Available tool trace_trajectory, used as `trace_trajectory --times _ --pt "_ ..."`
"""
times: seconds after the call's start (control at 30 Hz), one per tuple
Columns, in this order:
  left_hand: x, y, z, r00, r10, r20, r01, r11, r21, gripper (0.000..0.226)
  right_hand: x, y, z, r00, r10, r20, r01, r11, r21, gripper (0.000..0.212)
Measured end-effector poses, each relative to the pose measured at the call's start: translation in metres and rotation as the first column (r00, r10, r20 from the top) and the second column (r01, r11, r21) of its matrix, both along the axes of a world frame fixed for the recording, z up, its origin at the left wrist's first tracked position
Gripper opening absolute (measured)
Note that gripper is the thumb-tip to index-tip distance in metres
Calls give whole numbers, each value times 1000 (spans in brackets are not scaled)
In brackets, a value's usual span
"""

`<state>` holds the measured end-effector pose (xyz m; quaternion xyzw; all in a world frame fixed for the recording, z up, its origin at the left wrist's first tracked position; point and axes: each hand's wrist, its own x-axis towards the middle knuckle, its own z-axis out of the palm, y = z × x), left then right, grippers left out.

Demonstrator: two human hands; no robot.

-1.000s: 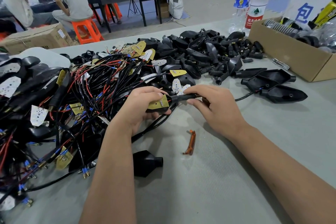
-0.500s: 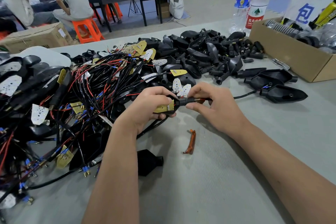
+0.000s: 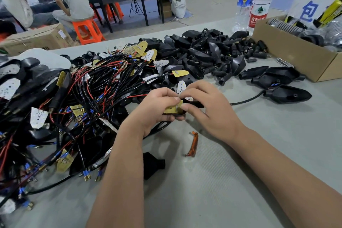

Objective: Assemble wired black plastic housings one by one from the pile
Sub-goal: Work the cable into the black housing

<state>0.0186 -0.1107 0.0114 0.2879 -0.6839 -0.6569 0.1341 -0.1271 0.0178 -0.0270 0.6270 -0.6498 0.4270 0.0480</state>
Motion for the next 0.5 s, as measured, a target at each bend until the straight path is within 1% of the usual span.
trace_trajectory --times 0.1,0.2,0.27,0.3,0.43,0.5 --pt "0 3 2 999 -33 -8 33 999 10 18 2 -1 0 1000 12 -6 -12 1000 16 18" --pt "3 4 6 996 -85 -16 86 996 25 30 -1 1 0 999 19 29 -18 999 -35 12" --pt "1 5 8 998 -57 13 56 996 64 43 -1 2 0 999 13 31 -11 997 -72 15" --pt "0 6 8 999 -29 28 26 996 83 45 0 1 0 1000 12 27 -9 996 -83 15" --pt "-2 9 8 999 36 38 -42 982 184 31 0 1 0 1000 12 16 -10 992 -122 17" --pt "0 8 8 998 28 57 -38 983 180 27 2 2 1 1000 -4 4 4 989 -149 17"
